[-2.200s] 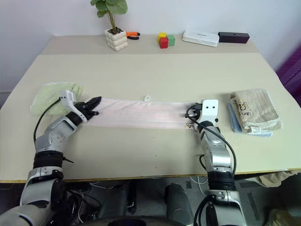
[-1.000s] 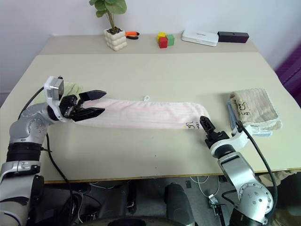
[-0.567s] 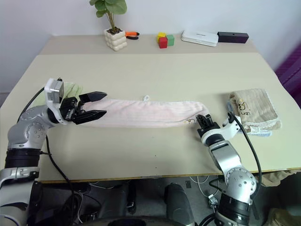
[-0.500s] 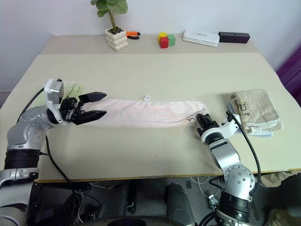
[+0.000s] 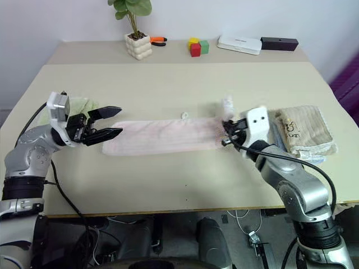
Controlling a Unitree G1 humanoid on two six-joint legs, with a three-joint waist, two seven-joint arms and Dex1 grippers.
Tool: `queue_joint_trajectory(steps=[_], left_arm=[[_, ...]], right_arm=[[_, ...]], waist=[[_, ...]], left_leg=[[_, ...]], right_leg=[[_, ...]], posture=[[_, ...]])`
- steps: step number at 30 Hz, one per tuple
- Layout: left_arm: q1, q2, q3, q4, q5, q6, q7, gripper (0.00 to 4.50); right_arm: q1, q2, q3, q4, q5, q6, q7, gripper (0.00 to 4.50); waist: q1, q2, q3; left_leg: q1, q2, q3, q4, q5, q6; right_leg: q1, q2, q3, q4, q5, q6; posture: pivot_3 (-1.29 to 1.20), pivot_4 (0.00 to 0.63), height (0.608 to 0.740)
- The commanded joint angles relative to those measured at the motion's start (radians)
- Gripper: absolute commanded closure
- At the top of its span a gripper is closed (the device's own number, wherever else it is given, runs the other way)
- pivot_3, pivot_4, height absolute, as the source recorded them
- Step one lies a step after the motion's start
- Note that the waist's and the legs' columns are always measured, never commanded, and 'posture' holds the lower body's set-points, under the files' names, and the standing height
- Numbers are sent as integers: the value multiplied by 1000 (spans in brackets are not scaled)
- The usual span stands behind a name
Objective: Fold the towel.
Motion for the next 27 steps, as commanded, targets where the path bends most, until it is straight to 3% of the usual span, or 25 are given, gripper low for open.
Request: queue_joint_trajectory(steps=[1, 5, 9, 17, 27], left_arm=[[-25, 30, 24, -3, -1, -22, -11, 0], [-26, 34, 24, -3, -6, -21, -9, 0], [-7, 31, 24, -28, -13, -15, -6, 0], [50, 41, 45, -105, -35, 10, 20, 0], [88, 38, 49, -158, -49, 21, 53, 0]], right_arm=[[-55, -18, 65, -103, -49, -25, 104, 4433], [-90, 35, 123, -104, -65, -11, 162, 4433], [-142, 108, 219, 9, -142, -13, 205, 4433], [-181, 235, 285, 178, -232, -65, 278, 4433], [-178, 273, 353, 211, -348, -79, 340, 4433]], waist=[[1, 0, 0], [3, 0, 0], [0, 0, 0], [-1, 0, 0], [0, 0, 0]], left_leg=[[0, 0, 0, 0, 0, 0], [0, 0, -1, 0, 0, 0], [0, 0, 0, 0, 0, 0], [0, 0, 0, 0, 0, 0], [0, 0, 0, 0, 0, 0]], right_leg=[[0, 0, 0, 0, 0, 0], [1, 0, -1, -1, 0, 0], [1, 0, -1, -1, 0, 0], [0, 0, -1, -1, 0, 0], [0, 0, -1, 0, 0, 0]], posture=[[0, 150, 735], [0, 150, 735], [0, 150, 735], [0, 150, 735], [0, 150, 735]])
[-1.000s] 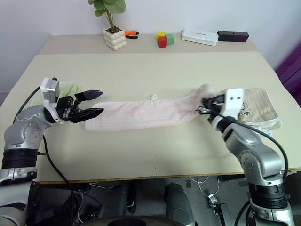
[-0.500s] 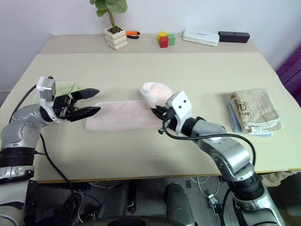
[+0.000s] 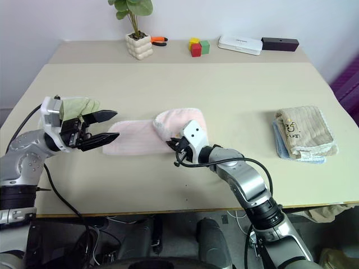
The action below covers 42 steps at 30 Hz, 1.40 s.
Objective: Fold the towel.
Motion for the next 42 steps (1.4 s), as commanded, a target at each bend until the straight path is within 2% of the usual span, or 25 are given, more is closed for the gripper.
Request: queue_joint_trajectory(steps=[1, 6, 7, 9, 16, 17, 19, 22, 24, 27, 30, 33, 36, 42], left_arm=[[-4, 4, 20, -32, -21, -6, 6, 0], [-10, 3, 14, -26, -17, -6, 4, 0], [-12, 3, 12, -24, -16, -7, 3, 0], [-17, 3, 7, -19, -14, -5, 1, 0], [-30, 3, 0, -8, -9, -5, -5, 0], [-31, 3, 0, -7, -10, -5, -6, 0], [-36, 3, -3, -1, -9, -6, -7, 0], [-43, -1, -8, 9, -7, -12, -7, 0], [-46, -6, -12, 13, -5, -15, -4, 0], [-45, -17, -15, 9, -4, -16, 3, 0], [-29, -22, -11, -13, -8, -12, 13, 0], [-11, -18, -3, -33, -14, -5, 23, 0], [7, -12, 7, -52, -22, 4, 33, 0], [31, -7, 12, -82, -30, 11, 50, 0]], right_arm=[[-14, 15, 17, 5, -56, -26, 1, 4433], [-15, 40, 18, 17, -72, -18, 16, 4433], [-13, 55, 13, 18, -68, -13, 12, 4206], [-5, 65, 24, 9, -71, -9, 20, 3584], [-5, 42, 16, -9, -94, -12, 53, 286], [-5, 22, 14, -33, -86, -16, 84, 21], [-22, 14, -59, -93, 11, 0, 140, 21], [-100, 107, -243, -61, 162, 13, 77, 21], [-139, 148, -302, -4, 182, 18, 31, 21], [-179, 179, -317, 140, 76, -69, -54, 1251], [-161, 221, -312, 280, 14, -169, -92, 2836], [-127, 228, -251, 355, -62, -243, -79, 4388], [-120, 258, -243, 393, -78, -264, -91, 4463], [-118, 226, -193, 596, -254, -403, -148, 4463]], waist=[[0, 0, 0], [-1, 0, 0], [-1, 0, 0], [-1, 0, 0], [0, 0, 0], [0, 0, 0], [0, 0, 0], [-2, 0, 0], [-1, 0, 0], [0, 0, 0], [-1, 0, 0], [-4, 0, 0], [-9, 0, 0], [-4, 0, 0]], left_leg=[[0, 0, 0, 0, 0, 0], [0, 0, 0, 0, 0, 0], [0, 0, 0, 0, 0, 0], [0, 0, 0, 0, 0, 0], [0, 0, 0, 0, 0, 0], [0, 0, 0, 0, 0, 0], [0, 0, 0, 0, 0, 0], [0, 0, 0, 0, 0, 0], [1, 0, 0, 0, 0, 0], [1, 0, 0, 0, 0, 0], [0, 0, 0, 0, 0, 0], [0, 0, 1, 0, 0, 0], [0, 0, 1, 0, 0, -1], [0, 0, 1, 0, 0, -1]], right_leg=[[0, 0, 0, 0, 0, 0], [0, 0, 0, 0, 0, 0], [0, 0, 0, 0, 0, 0], [0, 0, 0, 0, 0, 0], [0, 0, 0, 0, 0, 0], [0, 0, 0, 0, 0, 0], [0, 0, 0, 0, 0, 0], [0, 0, 0, 0, 0, 0], [0, 0, 0, 2, 0, 0], [0, 0, 0, 2, 0, 0], [0, 0, 0, 2, 0, 0], [-1, 0, 0, 2, 0, 0], [-2, 0, 0, 2, 0, 0], [-1, -1, 0, 3, 0, 0]], posture=[[0, 150, 735], [0, 150, 735], [0, 150, 735], [0, 150, 735], [0, 150, 735], [0, 150, 735], [0, 150, 735], [0, 150, 735], [0, 150, 735], [0, 150, 735], [0, 150, 735], [0, 150, 735], [0, 150, 735], [0, 150, 735]])
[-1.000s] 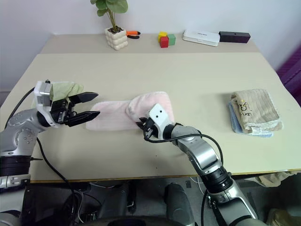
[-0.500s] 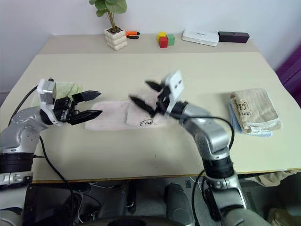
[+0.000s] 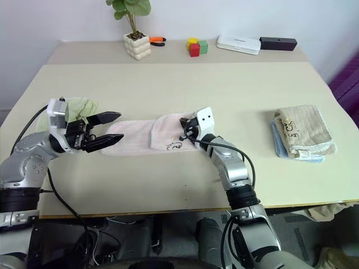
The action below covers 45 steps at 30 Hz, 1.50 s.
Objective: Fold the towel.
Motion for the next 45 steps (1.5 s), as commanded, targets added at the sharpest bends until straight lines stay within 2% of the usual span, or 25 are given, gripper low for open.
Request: queue_joint_trajectory(steps=[1, 6, 7, 8, 15, 22, 25, 28, 30, 31, 33, 36, 41, 45], left_arm=[[0, 11, 27, -37, -27, 8, 10, 0], [1, 10, 17, -34, -28, 12, 17, 0], [3, 9, 17, -37, -33, 19, 21, 0], [5, 8, 18, -38, -34, 24, 27, 0], [37, 13, 29, -70, -59, 91, 61, 0], [72, 1, 96, -133, -183, 276, 197, 0], [117, -42, 181, -231, -358, 442, 391, 0], [189, -83, 280, -296, -606, 571, 607, 0], [264, -85, 321, -307, -775, 640, 724, 0], [296, -81, 330, -315, -811, 655, 763, 0], [362, -87, 346, -341, -885, 653, 853, 0], [515, -145, 333, -411, -1127, 594, 1092, 0], [592, -204, 293, -482, -1232, 472, 1308, 0], [639, -246, 279, -497, -1228, 400, 1392, 0]], right_arm=[[-9, -30, 38, 77, -112, -87, -35, 4463], [1, -34, 51, 89, -113, -108, 23, 4463], [6, -32, 42, 75, -95, -96, 40, 3937], [10, -33, 40, 55, -82, -98, 60, 3711], [8, -53, 37, -60, -62, -85, 137, 123], [-58, -62, -24, -123, -12, -3, 138, 54], [-82, -83, -40, -214, 53, 53, 199, 54], [-72, -160, -31, -297, 74, 44, 298, 54], [-64, -200, -42, -320, 96, 50, 341, 54], [-64, -214, -45, -321, 100, 50, 352, 54], [-67, -239, -50, -309, 101, 42, 369, 54], [-88, -256, -60, -272, 95, 29, 383, 54], [-94, -237, -47, -259, 87, 20, 373, 54], [-87, -233, -43, -260, 83, 16, 373, 54]], waist=[[1, 0, 0], [1, -1, -1], [1, -1, -1], [1, -1, -1], [0, -1, -1], [0, 0, 0], [-2, 0, 0], [-2, 0, 0], [-2, 0, 0], [-2, 0, 0], [0, 0, 0], [-1, 0, 0], [7, -1, 0], [3, 0, 0]], left_leg=[[0, 0, 0, 0, 0, 0], [2, 0, 0, 0, 0, 0], [2, 0, 0, 0, 0, 0], [2, 0, 0, 0, 0, 0], [2, 0, 0, 0, 0, 0], [1, 0, -1, 0, 0, 0], [1, 0, -1, 0, 0, 0], [1, 1, -4, 0, 0, 0], [1, 1, -6, 0, 0, 0], [1, 1, -6, 0, 0, 0], [2, 1, -6, 0, 0, 0], [2, 0, -6, 0, 0, 0], [2, -1, -8, 0, 0, 0], [4, -1, -7, 0, 0, 0]], right_leg=[[0, 0, 0, 0, 0, 0], [2, 0, 0, 0, 0, 0], [2, 0, 0, 0, 0, 0], [2, 0, 0, 0, 0, 0], [2, 0, 0, 0, 0, 0], [2, 0, 0, 0, 0, 0], [1, 0, 0, 0, 0, 0], [1, 0, 0, 0, 0, 0], [1, -1, 0, 0, 0, 0], [1, -1, 0, 0, 0, 0], [2, -1, 0, 0, 0, 0], [2, -2, 0, 0, 0, 0], [3, -3, -1, 0, -2, -4], [6, -3, -1, -3, -2, -4]], posture=[[0, 150, 735], [0, 150, 735], [0, 150, 735], [0, 150, 735], [0, 150, 735], [0, 150, 735], [0, 150, 735], [0, 150, 735], [0, 150, 735], [0, 150, 735], [0, 150, 735], [0, 150, 735], [0, 150, 735], [0, 150, 735]])
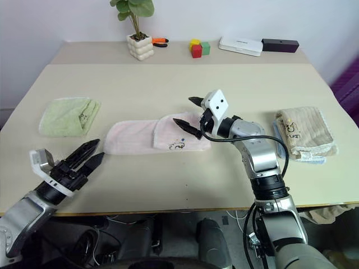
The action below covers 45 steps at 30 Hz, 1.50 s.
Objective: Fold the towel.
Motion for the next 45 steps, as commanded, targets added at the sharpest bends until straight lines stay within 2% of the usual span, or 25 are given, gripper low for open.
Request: queue_joint_trajectory(steps=[1, 6, 14, 17, 24, 31, 34, 37, 40, 45], left_arm=[[13, -12, -21, -26, -10, -57, 61, 0], [-22, 13, -76, 42, 33, -62, 120, 0], [-136, -23, -123, 158, 74, -94, 162, 0], [-201, -34, -126, 212, 70, -98, 190, 857], [-257, -14, -112, 300, 72, -48, 165, 4378], [-271, 37, -81, 394, 124, 11, 40, 4448], [-275, 89, -85, 341, 142, 76, -111, 4448], [-308, 134, -72, 330, 205, 85, -264, 4448], [-336, 200, -123, 282, 403, 33, -448, 4448], [-472, 241, -209, 296, 590, 0, -624, 4448]], right_arm=[[-15, 1, -8, -14, 4, -24, -2, 54], [-14, 7, -6, -14, -3, -30, -9, 54], [-3, 14, -5, -32, -7, -21, -34, 54], [5, 15, -6, -38, -8, -18, -44, 0], [16, 3, -13, -47, -16, -20, -65, 0], [44, -18, -27, -61, -20, -16, -81, 0], [66, -42, -44, -67, -9, -9, -75, 0], [156, -132, -101, -117, 44, 15, -5, 0], [215, -188, -156, -169, 125, 66, 46, 0], [242, -232, -166, -196, 129, 72, 60, 0]], waist=[[0, 0, 0], [2, 0, 0], [4, 0, 0], [3, 1, 0], [3, 1, -1], [1, 4, -2], [-1, 4, -2], [8, 2, -1], [3, 2, -1], [-3, 2, -1]], left_leg=[[0, 0, 0, 0, 0, 0], [2, 0, 1, 0, 0, 0], [5, 0, 2, -1, 0, 0], [6, 0, 2, -1, 0, 0], [6, 0, 2, -2, 0, 0], [12, 0, 3, -5, 0, 0], [12, 0, 3, -6, 0, 0], [11, 0, 4, -8, 0, -1], [11, -1, 6, -10, 0, -1], [12, -1, 8, -14, 0, -1]], right_leg=[[0, 0, 0, -1, 0, 0], [4, 2, -2, -4, 0, -1], [9, 2, -2, -7, 1, -2], [9, 2, -2, -7, 1, -2], [9, 2, -2, -7, 1, -1], [13, 2, -2, -8, 0, -2], [13, 2, -2, -8, 0, -2], [11, 1, -1, -11, 0, -2], [11, 0, -1, -13, 0, -2], [9, -1, 0, -14, -1, -4]], posture=[[0, 150, 735], [0, 150, 735], [0, 150, 735], [0, 150, 735], [0, 150, 735], [0, 150, 735], [0, 150, 735], [0, 150, 735], [0, 150, 735], [0, 150, 735]])
